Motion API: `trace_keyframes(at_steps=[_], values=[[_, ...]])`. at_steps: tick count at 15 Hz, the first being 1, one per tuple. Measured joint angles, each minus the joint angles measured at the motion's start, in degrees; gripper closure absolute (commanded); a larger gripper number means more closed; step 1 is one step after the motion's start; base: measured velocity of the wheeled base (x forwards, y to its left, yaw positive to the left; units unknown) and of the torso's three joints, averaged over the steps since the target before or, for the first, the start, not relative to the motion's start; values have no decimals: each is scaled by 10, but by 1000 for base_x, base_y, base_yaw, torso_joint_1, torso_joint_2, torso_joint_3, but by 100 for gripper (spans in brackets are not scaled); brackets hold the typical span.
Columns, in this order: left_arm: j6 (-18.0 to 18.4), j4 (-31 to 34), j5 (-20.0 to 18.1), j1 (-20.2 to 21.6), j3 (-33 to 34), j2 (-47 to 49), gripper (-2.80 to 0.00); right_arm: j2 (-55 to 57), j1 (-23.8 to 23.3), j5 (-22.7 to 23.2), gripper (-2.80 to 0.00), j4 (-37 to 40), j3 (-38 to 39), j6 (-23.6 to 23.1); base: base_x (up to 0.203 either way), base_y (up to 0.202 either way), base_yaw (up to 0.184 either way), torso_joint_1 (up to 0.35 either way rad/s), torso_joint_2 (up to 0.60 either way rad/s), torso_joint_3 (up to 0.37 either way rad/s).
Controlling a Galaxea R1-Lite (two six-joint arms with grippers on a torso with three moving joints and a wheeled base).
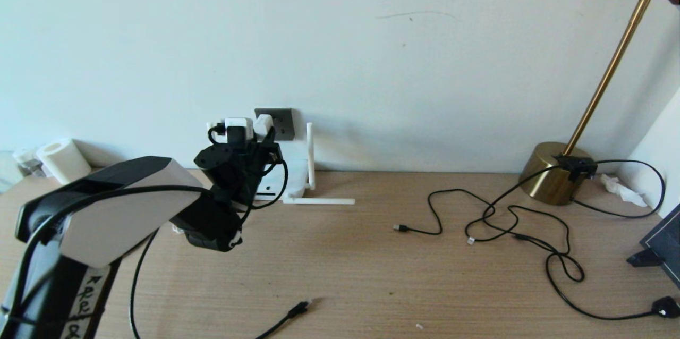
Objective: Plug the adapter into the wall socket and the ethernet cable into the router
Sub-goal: Align plug and socket, then plug plug into socket
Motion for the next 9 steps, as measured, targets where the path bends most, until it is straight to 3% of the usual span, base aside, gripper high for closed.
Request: trace_keyframes(at_steps=[9], values=[[-1, 1, 1, -12, 0, 4, 0, 0, 0, 0, 0, 0, 0, 0, 0, 0, 0, 0, 0, 0]])
